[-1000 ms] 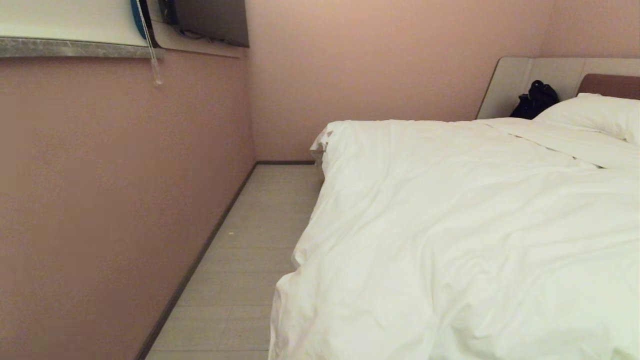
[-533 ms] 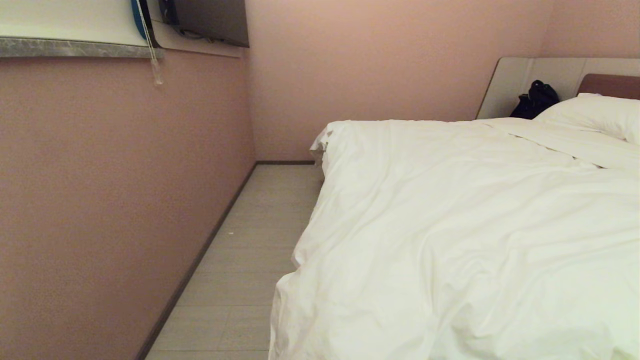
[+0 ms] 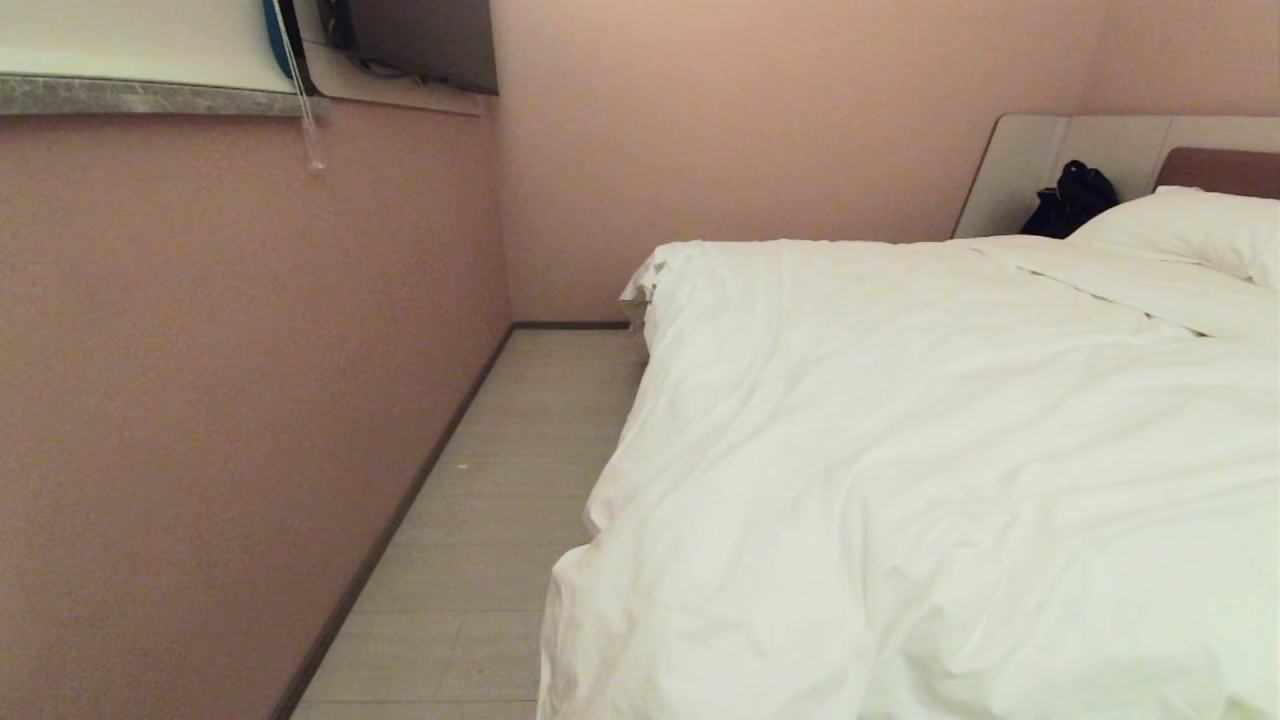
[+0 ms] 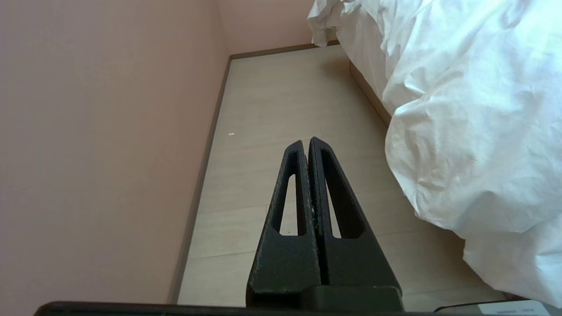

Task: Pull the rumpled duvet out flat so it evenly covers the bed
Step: Flatten the corners of the folded blanket

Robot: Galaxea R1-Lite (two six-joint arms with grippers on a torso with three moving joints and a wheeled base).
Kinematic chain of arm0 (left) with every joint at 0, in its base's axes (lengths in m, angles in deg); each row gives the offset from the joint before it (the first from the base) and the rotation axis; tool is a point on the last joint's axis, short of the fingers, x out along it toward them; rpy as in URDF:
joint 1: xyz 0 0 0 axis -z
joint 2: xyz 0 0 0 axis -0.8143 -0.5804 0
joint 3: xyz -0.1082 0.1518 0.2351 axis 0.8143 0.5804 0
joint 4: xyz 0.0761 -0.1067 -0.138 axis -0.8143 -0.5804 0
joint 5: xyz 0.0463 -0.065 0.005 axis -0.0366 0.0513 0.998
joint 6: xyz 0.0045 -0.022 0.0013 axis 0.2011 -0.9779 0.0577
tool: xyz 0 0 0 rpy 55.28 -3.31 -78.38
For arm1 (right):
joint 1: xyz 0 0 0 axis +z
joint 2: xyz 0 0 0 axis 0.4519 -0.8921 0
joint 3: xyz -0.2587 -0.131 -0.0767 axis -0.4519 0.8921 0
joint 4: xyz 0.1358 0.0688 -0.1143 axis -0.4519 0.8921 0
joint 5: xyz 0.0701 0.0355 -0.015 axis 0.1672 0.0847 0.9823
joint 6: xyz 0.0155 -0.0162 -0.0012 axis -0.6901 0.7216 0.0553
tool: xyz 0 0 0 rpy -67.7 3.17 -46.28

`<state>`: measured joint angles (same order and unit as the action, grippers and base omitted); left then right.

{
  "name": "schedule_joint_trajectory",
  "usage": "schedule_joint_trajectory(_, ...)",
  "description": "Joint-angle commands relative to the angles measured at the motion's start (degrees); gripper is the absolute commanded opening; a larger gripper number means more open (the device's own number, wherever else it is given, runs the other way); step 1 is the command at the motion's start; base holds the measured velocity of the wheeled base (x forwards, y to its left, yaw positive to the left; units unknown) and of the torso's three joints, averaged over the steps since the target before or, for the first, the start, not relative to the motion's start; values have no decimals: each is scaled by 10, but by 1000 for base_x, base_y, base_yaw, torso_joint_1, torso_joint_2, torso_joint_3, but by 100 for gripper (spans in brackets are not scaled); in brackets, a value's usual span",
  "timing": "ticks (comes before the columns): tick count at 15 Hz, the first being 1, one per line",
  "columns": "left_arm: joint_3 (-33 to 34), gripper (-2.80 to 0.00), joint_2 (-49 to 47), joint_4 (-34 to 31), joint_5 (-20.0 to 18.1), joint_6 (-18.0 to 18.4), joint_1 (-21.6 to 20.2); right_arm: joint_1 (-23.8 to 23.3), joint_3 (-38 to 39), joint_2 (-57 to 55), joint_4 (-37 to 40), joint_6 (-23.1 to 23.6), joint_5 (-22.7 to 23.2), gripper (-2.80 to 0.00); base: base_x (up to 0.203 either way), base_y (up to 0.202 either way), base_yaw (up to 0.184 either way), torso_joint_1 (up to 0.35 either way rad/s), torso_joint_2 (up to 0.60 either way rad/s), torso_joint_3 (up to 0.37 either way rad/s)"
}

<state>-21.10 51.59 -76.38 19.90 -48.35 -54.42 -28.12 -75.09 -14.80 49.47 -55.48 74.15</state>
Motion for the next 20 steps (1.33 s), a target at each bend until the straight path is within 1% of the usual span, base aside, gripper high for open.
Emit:
schedule_joint_trajectory(1,1,-280,-1,0,2,-3,0,0,0,-1,0,0,0,-280,0,0,0,0,0,0)
schedule_joint_trajectory(5,20,-280,-1,6,23,-1,0,0,0,-1,0,0,0,-280,0,0,0,0,0,0)
schedule_joint_trajectory(16,20,-280,-1,6,23,0,0,0,0,-1,0,0,0,-280,0,0,0,0,0,0)
schedule_joint_trajectory(20,20,-280,-1,6,23,-1,0,0,0,-1,0,0,0,-280,-171,0,2,5,1,1)
